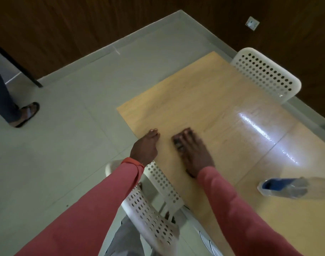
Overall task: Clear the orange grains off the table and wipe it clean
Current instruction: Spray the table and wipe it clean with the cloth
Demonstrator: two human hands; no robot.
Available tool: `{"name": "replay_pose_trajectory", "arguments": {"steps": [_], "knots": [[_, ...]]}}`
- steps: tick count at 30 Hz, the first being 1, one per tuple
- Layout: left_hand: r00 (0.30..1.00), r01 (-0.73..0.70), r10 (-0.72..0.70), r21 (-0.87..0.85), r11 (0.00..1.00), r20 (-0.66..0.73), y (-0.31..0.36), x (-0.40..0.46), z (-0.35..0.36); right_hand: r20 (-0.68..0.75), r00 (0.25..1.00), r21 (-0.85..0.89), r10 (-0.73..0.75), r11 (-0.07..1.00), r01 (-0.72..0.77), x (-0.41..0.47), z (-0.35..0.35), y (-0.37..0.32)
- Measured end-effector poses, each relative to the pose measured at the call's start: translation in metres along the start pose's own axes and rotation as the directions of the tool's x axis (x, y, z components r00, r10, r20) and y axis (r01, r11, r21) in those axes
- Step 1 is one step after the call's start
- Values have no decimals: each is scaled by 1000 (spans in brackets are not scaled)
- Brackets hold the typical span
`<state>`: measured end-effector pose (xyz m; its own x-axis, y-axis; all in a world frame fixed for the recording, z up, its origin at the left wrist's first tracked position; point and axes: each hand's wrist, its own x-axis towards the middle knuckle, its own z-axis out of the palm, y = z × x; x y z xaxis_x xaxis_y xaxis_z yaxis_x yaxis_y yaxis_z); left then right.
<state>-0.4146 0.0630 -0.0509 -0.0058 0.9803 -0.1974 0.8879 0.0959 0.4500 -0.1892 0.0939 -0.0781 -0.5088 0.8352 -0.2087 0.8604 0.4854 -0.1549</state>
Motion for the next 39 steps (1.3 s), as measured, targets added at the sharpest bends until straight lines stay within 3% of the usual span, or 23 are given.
{"name": "replay_pose_trajectory", "arguments": {"steps": [3,5,9,12,15,18,21,24,26,30,32,33,36,39], "knots": [[999,-44,45,-9,999,30,13,6,6,-12,980,-19,-198,980,197,-92,22,-23],[998,-56,57,-17,998,36,23,6,12,-55,982,17,-182,983,184,-145,28,-8],[998,-53,53,-4,999,23,31,7,21,-49,998,78,38,996,-34,-154,16,48],[997,-66,65,14,998,41,31,8,21,-80,941,98,330,942,-322,-98,-1,66],[995,-79,77,34,996,60,29,10,17,-41,902,104,430,899,-424,-31,-22,58],[994,-100,98,43,994,40,29,18,12,25,967,71,254,964,-256,-12,-17,16],[990,-132,130,34,991,61,30,34,7,-21,1000,34,23,999,-22,-65,10,-25],[978,-179,173,42,983,119,36,60,2,-56,993,99,108,990,-102,-101,21,-3],[972,-195,186,47,980,145,42,69,1,-85,951,115,296,951,-286,-99,12,27],[947,-239,208,102,966,246,51,114,-9,-113,736,139,667,744,-653,-25,-14,116],[931,-240,186,144,960,316,49,139,-13,-70,640,196,766,639,-744,26,-32,153],[924,-247,178,169,954,339,47,146,-16,-73,635,212,769,634,-744,49,-39,161],[917,-256,162,227,940,366,39,170,-28,-116,760,198,639,765,-613,108,-53,135],[910,-213,112,218,952,399,33,184,-37,-87,924,186,373,917,-352,104,-39,67]]}}
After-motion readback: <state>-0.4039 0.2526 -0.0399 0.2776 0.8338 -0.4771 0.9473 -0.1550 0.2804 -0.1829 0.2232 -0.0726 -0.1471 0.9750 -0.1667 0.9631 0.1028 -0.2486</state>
